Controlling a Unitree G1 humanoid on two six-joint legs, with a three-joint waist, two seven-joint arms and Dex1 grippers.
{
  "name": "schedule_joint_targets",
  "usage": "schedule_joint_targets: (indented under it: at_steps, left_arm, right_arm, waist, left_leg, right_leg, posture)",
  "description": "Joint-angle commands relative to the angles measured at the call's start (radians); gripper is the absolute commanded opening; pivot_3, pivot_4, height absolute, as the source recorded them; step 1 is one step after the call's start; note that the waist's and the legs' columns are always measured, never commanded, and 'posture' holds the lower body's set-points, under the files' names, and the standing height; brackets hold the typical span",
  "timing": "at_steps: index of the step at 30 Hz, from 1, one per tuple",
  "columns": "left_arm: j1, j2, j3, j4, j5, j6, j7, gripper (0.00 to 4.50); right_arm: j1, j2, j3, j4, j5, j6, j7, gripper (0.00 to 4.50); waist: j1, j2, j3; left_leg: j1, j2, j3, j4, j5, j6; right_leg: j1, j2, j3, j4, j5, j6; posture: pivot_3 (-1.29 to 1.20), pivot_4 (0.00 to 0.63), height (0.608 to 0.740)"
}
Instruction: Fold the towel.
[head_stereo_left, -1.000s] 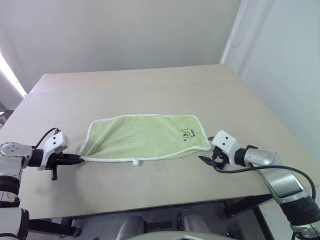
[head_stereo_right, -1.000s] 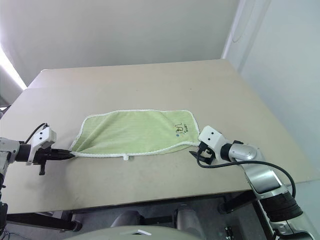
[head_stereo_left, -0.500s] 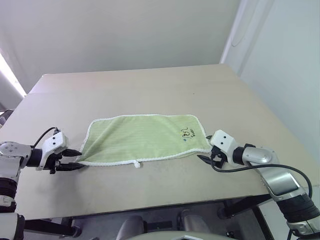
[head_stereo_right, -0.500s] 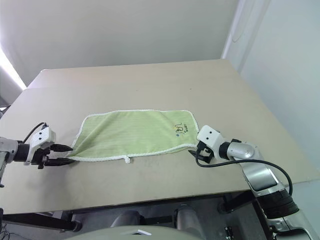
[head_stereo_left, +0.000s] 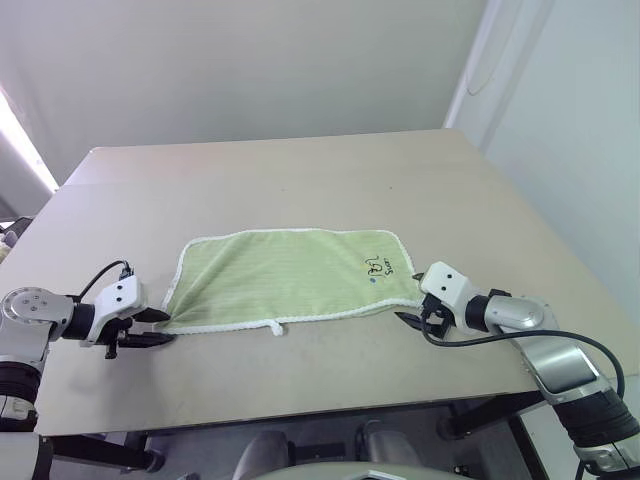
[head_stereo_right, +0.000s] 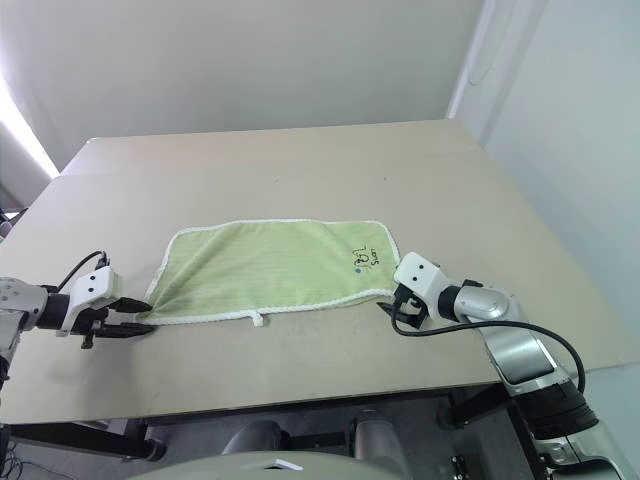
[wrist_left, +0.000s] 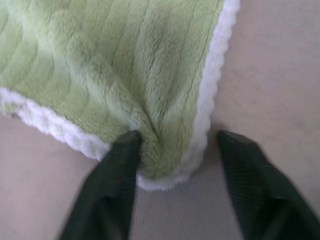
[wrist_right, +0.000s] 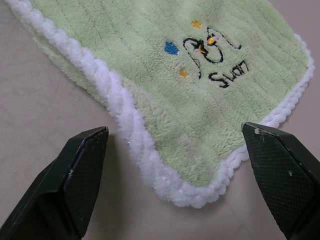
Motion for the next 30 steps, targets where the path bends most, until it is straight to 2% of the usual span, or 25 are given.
schedule_joint_targets:
  at_steps: [1, 3, 4, 11, 15, 19, 25, 27, 30]
  left_arm:
    - [-0.027, -0.007, -0.011, 0.002, 0.003, -0.020, -0.001, 0.89]
    - [-0.032, -0.007, -0.016, 0.005, 0.004, -0.026, -0.003, 0.16]
    - [-0.034, -0.007, -0.018, 0.004, 0.002, -0.026, -0.006, 0.03]
    - [-0.074, 0.007, -0.001, 0.021, -0.011, 0.027, 0.003, 0.03]
    - [-0.075, 0.026, 0.006, 0.032, -0.005, 0.025, 0.011, 0.00]
    - [-0.075, 0.026, 0.013, 0.037, -0.010, 0.024, 0.029, 0.00]
    - [-0.084, 0.021, 0.036, 0.045, -0.040, 0.069, 0.032, 0.00]
    - [-0.089, 0.025, 0.042, 0.043, -0.052, 0.094, 0.027, 0.00]
    - [-0.142, 0.022, 0.100, 0.053, -0.117, 0.206, 0.039, 0.00]
  right_arm:
    - [-0.004, 0.002, -0.018, -0.040, -0.001, -0.006, -0.004, 4.50]
    - [-0.002, 0.002, -0.019, -0.042, -0.002, -0.006, -0.006, 4.50]
    - [-0.001, 0.002, -0.019, -0.042, -0.002, -0.006, -0.006, 4.50]
    - [0.002, 0.005, -0.016, -0.037, -0.004, -0.009, -0.008, 4.50]
    - [0.000, 0.007, -0.016, -0.034, -0.002, -0.008, -0.007, 3.56]
    - [-0.002, 0.005, -0.018, -0.029, -0.005, -0.009, -0.010, 2.04]
    - [-0.004, -0.004, -0.031, -0.039, 0.003, -0.013, 0.000, 0.02]
    - [-0.006, -0.007, -0.040, -0.043, 0.007, -0.011, 0.002, 0.02]
    - [0.009, -0.021, -0.094, -0.111, 0.102, 0.022, 0.065, 0.02]
  waist:
    - [-0.001, 0.000, 0.000]
    - [-0.001, 0.000, 0.000]
    - [-0.001, 0.000, 0.000]
    - [-0.001, 0.000, 0.000]
    - [-0.002, 0.000, 0.000]
    - [-0.003, 0.000, 0.000]
    - [-0.002, 0.000, 0.000]
    - [-0.002, 0.000, 0.000]
    - [0.000, -0.001, 0.000]
  left_leg:
    - [0.000, 0.000, 0.000, 0.000, 0.000, 0.000]
    - [0.000, 0.000, 0.000, 0.000, 0.000, 0.000]
    - [0.000, 0.000, 0.000, 0.000, 0.000, 0.000]
    - [0.000, 0.000, 0.000, 0.000, 0.000, 0.000]
    - [0.000, 0.000, 0.000, 0.000, 0.000, 0.000]
    - [0.000, 0.000, 0.000, 0.000, 0.000, 0.000]
    - [0.000, 0.000, 0.000, 0.000, 0.000, 0.000]
    - [0.000, 0.000, 0.000, 0.000, 0.000, 0.000]
    - [-0.001, 0.000, 0.000, 0.000, 0.000, 0.000]
  right_leg:
    - [0.000, 0.000, 0.000, 0.000, 0.000, 0.000]
    - [0.000, 0.000, 0.000, 0.000, 0.000, 0.000]
    - [0.000, 0.000, 0.000, 0.000, 0.000, 0.000]
    - [0.000, 0.000, 0.000, 0.000, 0.000, 0.000]
    - [0.000, 0.000, 0.000, 0.000, 0.000, 0.000]
    - [0.000, 0.000, 0.000, 0.000, 0.000, 0.000]
    - [0.000, 0.000, 0.000, 0.000, 0.000, 0.000]
    - [0.000, 0.000, 0.000, 0.000, 0.000, 0.000]
    - [-0.001, 0.000, 0.000, 0.000, 0.000, 0.000]
  posture:
    - [0.00, 0.000, 0.740]
    - [0.00, 0.000, 0.740]
    - [0.00, 0.000, 0.740]
    - [0.00, 0.000, 0.740]
    - [0.00, 0.000, 0.740]
    - [0.00, 0.000, 0.740]
    - [0.00, 0.000, 0.740]
    - [0.00, 0.000, 0.740]
    - [0.00, 0.000, 0.740]
